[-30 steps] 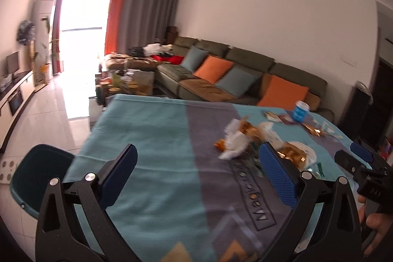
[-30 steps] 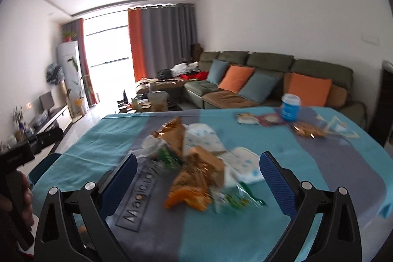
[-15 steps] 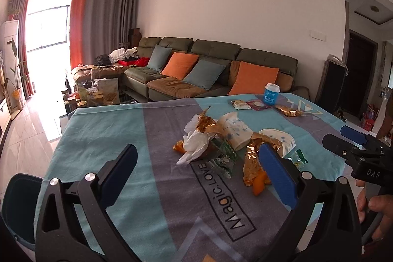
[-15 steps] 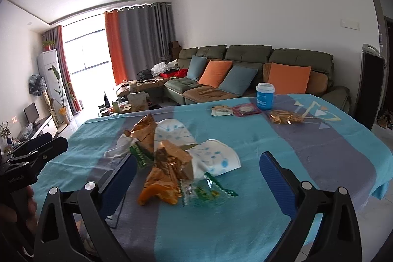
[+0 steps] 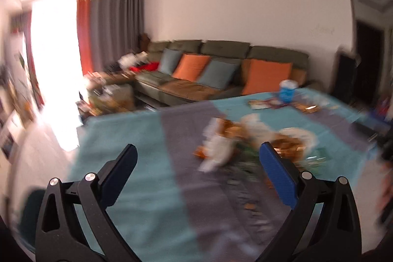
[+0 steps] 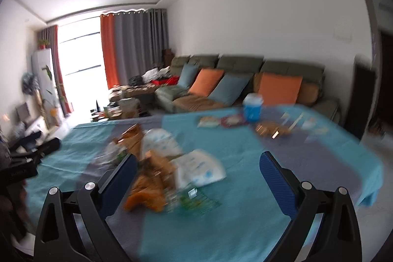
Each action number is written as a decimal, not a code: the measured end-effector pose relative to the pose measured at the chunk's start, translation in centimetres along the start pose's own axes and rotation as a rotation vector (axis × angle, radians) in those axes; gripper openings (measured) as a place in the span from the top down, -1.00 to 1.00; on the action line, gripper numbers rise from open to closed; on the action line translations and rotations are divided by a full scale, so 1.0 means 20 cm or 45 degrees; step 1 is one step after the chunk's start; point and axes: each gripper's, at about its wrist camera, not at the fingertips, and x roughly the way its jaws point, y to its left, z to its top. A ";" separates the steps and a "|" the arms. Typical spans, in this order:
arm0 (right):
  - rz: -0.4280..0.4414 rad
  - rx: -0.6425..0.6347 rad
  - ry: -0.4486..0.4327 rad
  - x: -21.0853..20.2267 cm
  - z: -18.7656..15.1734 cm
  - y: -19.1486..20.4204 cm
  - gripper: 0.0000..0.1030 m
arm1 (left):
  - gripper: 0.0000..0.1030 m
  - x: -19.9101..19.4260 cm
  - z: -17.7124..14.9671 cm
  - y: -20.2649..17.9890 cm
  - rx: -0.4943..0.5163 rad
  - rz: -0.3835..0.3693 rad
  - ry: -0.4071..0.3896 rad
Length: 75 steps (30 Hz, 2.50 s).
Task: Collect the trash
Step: 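Swing both tools back over the table toward the remaining trash, then grasp the green wrapper with the right gripper while the left grasps a clear wrapper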
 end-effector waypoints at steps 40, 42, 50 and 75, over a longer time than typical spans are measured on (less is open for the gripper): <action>0.137 0.211 0.100 0.78 0.20 -0.51 -0.87 | -0.89 0.54 0.27 0.14 -0.249 0.042 0.002; 0.110 0.163 0.019 0.61 0.17 -0.41 -0.87 | -0.89 0.43 0.22 0.09 -0.253 -0.020 -0.081; 0.070 0.231 -0.021 -0.01 -0.03 -0.18 -0.87 | -0.89 0.02 -0.04 -0.10 -0.173 -0.259 -0.140; 0.373 0.026 0.495 0.44 -0.31 -0.06 0.90 | -0.89 0.38 -0.19 -0.38 -0.061 -0.386 0.144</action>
